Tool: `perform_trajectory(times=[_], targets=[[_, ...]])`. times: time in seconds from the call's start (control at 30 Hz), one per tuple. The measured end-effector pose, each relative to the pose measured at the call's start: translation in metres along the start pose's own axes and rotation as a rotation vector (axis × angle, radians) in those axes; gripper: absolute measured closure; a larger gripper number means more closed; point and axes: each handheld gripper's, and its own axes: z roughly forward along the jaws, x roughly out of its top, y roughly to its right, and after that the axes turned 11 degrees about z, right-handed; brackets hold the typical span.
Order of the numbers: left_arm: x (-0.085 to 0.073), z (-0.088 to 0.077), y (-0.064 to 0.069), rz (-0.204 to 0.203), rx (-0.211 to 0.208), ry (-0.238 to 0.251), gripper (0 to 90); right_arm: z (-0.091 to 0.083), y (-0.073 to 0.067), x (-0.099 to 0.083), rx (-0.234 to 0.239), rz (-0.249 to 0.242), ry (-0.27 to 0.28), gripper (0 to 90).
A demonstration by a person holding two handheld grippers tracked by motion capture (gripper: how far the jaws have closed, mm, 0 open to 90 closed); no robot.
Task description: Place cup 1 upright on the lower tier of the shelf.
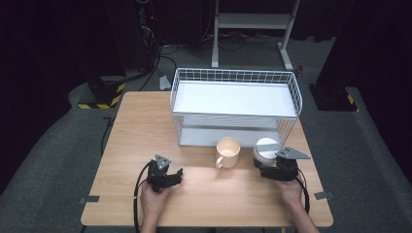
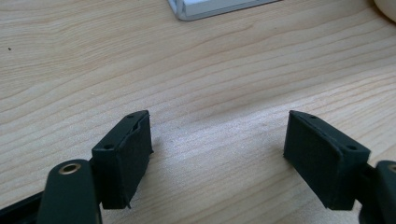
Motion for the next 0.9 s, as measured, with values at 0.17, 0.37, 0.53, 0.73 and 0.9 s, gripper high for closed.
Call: perform_trajectory(times=[0.17, 0.37, 0.53, 0.73, 0.9], targets=[[0.0, 0.0, 0.0, 0.001, -0.001, -0.003, 23.5, 0.004, 0.001, 0.004, -0.01, 0.011, 0.004, 18.6], [0.0, 0.0, 0.0, 0.002, -0.001, -0.003, 23.6, 0.01, 0.001, 0.012, -0.033, -0.001, 0.001, 18.6], [0.0, 0.0, 0.0, 0.002, 0.0, -0.002, 23.7, 0.017, 0.003, 0.019, -0.049, 0.008, 0.007, 18.6], [0.0, 0.0, 0.0, 0.002, 0.0, -0.002, 23.7, 0.025, 0.005, 0.026, -0.064, 0.004, 0.008, 18.6], [0.0, -0.001, 0.0, 0.002, 0.0, -0.002, 23.7, 0.032, 0.007, 0.03, -0.074, 0.017, 0.01, 18.6]])
